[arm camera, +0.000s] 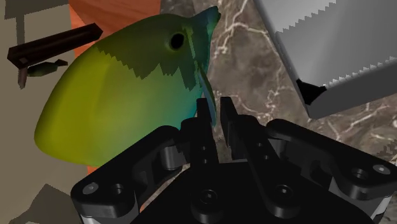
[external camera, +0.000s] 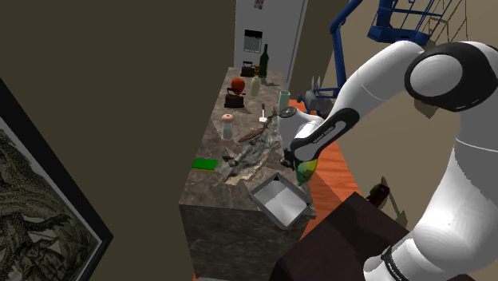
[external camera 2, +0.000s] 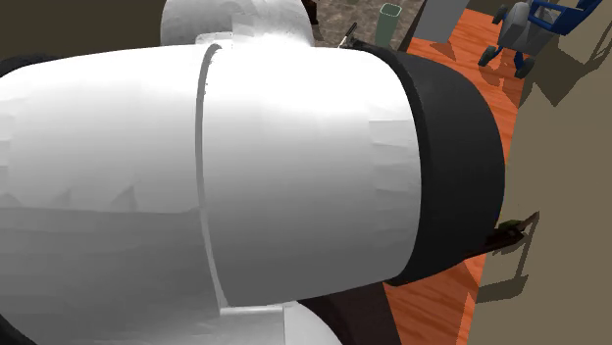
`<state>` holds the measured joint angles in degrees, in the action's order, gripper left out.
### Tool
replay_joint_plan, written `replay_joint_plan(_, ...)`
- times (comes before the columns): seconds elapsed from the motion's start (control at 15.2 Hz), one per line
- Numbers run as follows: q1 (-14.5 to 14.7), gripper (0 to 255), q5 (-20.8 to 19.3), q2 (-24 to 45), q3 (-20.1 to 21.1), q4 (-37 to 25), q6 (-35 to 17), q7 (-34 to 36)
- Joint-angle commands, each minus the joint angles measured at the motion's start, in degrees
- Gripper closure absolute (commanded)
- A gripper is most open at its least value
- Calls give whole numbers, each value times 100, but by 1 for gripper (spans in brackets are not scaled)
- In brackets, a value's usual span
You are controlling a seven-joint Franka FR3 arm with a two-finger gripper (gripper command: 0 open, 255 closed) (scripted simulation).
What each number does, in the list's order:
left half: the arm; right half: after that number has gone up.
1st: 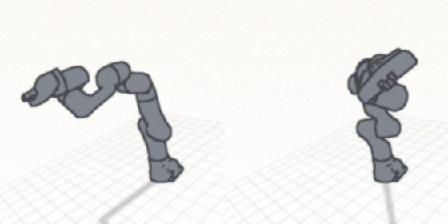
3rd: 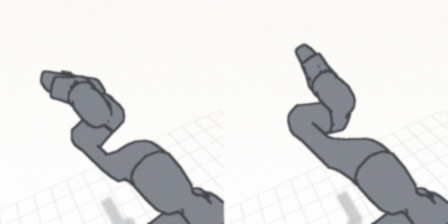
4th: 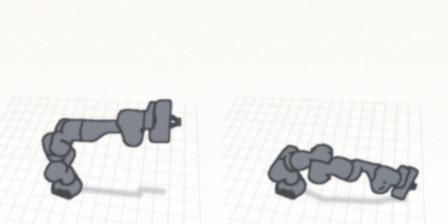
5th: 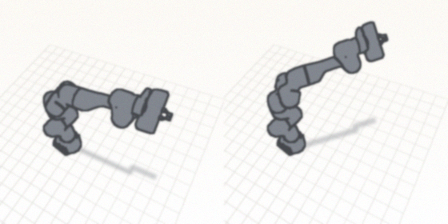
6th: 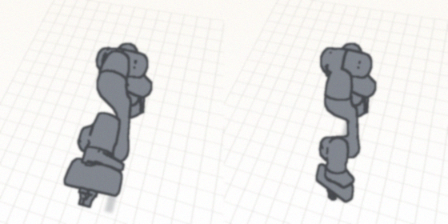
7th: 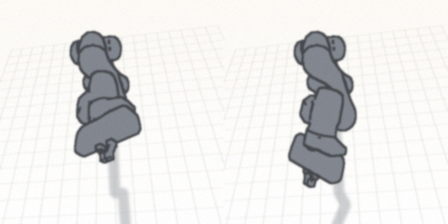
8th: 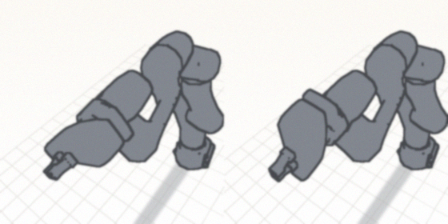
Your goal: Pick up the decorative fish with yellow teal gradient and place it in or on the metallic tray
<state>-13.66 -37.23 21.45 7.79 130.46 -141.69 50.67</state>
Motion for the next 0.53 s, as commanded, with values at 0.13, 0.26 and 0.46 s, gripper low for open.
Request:
replay_joint_plan(0.13, -62, 255, 220, -337, 97, 78, 215, -225)
replay_joint_plan(0.26, -83, 255, 321, -479, 137, 97, 318, -327)
replay_joint_plan(0.46, -111, 255, 472, -688, 191, 115, 479, -478)
